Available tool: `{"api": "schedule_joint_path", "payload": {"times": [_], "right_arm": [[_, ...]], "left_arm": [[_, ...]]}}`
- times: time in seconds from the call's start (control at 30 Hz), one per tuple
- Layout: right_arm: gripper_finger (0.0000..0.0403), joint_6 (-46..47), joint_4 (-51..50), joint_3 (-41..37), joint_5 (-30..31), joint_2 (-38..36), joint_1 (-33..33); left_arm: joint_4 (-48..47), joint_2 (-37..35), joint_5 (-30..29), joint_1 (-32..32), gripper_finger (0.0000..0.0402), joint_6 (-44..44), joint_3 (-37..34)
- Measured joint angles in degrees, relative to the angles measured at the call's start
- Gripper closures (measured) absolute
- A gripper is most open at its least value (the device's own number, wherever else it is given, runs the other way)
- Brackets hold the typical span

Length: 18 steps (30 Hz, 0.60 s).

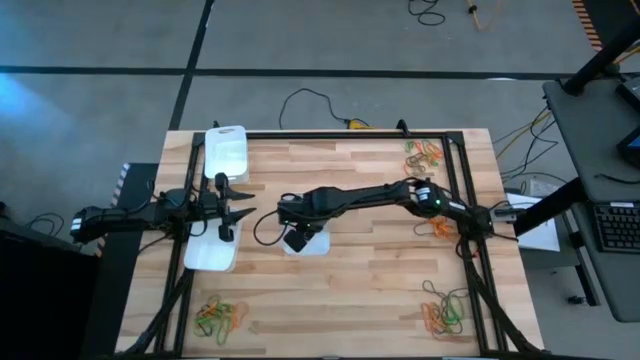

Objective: Sort rubber bands into baskets
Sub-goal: Put the orange rubber band into the bottom right white bin

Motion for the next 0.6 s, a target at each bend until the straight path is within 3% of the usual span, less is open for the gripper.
{"api": "schedule_joint_path", "payload": {"times": [0.23,0.37,0.6], "right_arm": [[0.0231,3.57,-14.61,6.13,7.92,-4.46,1.58],[0.021,12.21,-27.0,4.25,11.46,-9.82,4.09],[0.0204,30.45,-26.44,-17.51,11.91,-23.42,7.06]], "left_arm": [[0.0,0.0,0.0,0.0,0.0248,0.0,0.01],[0.02,0.0,-0.02,0.02,0.0248,0.0,0.01],[0.0,0.01,-0.01,0.0,0.0248,0.02,0.01]]}}
